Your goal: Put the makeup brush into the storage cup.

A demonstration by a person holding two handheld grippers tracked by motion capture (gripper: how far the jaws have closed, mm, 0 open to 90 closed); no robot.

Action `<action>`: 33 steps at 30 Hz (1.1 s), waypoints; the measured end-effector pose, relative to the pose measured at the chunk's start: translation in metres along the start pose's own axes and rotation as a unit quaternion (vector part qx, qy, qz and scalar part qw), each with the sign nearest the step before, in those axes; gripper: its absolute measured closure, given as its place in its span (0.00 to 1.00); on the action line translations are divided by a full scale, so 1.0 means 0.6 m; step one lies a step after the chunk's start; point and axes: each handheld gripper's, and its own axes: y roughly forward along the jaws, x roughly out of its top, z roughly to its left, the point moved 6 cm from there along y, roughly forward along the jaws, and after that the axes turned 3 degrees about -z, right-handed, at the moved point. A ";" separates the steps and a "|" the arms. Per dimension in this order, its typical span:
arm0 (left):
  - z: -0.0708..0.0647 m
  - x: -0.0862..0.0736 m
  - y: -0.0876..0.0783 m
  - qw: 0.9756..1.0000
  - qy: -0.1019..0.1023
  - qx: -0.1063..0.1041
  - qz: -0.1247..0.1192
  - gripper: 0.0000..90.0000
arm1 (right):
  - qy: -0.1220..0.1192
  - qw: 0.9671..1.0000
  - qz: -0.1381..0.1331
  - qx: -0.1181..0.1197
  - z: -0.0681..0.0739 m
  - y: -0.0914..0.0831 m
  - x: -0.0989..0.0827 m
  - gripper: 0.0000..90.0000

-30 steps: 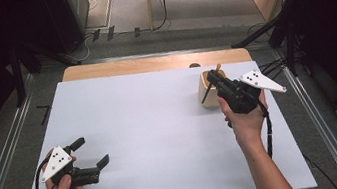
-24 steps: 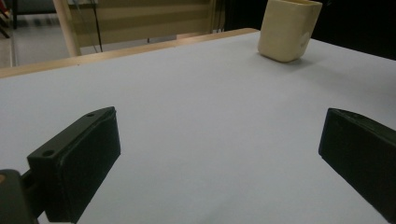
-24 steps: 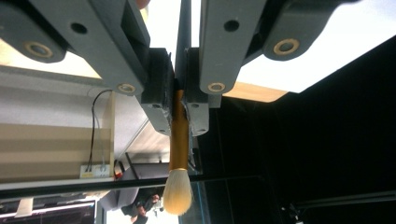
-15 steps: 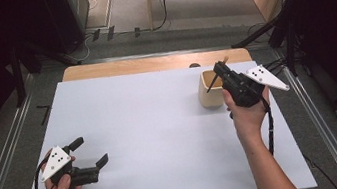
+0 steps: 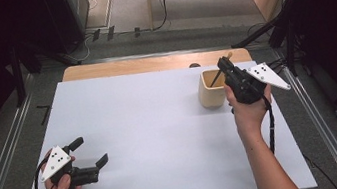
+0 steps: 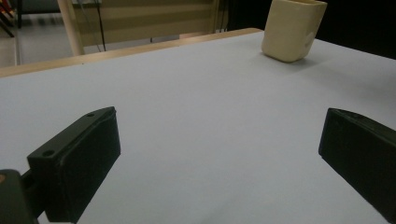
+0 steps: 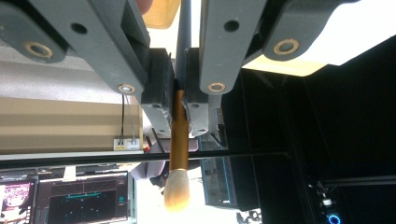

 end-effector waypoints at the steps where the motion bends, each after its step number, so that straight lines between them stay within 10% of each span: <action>1: 0.000 0.000 0.000 1.000 0.000 0.000 0.000 0.00 | 0.000 1.000 0.000 0.000 0.000 0.000 0.000 0.94; 33: -0.004 0.000 0.002 1.000 0.006 -0.001 0.000 0.00 | -0.018 0.996 0.071 -0.041 -0.053 0.037 -0.076 0.94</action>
